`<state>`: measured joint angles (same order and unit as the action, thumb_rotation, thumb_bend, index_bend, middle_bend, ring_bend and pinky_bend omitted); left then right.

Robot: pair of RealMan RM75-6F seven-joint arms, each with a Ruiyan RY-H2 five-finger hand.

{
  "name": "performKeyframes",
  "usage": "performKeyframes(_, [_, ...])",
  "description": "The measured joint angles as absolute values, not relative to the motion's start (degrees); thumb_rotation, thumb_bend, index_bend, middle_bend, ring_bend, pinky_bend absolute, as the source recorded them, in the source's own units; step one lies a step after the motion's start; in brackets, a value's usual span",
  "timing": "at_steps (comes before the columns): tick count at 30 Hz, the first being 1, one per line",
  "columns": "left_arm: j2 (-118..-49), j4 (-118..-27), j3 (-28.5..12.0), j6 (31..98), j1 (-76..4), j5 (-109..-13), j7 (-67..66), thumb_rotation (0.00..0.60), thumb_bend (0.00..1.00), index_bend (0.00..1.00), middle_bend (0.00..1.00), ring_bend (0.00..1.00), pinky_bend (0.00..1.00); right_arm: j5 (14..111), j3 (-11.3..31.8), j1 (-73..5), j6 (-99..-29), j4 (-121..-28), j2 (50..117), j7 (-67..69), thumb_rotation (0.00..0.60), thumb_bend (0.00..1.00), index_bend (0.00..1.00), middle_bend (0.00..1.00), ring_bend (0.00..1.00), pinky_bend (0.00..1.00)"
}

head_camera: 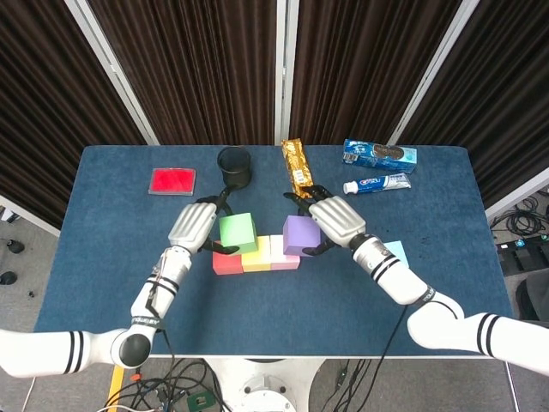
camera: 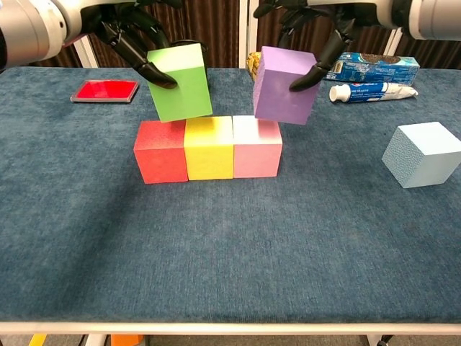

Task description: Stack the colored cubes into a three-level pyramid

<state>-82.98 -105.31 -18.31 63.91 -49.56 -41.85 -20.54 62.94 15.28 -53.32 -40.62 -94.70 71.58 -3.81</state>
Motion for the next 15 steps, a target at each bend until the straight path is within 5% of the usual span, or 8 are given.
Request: performKeyframes(15, [-85.03, -104.96, -18.02, 64.48, -51.06, -41.04, -22.52, 0.6, 0.09, 0.03, 0.54, 0.2, 0.23, 59.9, 15.39, -56.32, -40.01, -93.86, 73.9, -4.75, 0.6, 0.13, 0.0, 0.46, 0.02, 0.0])
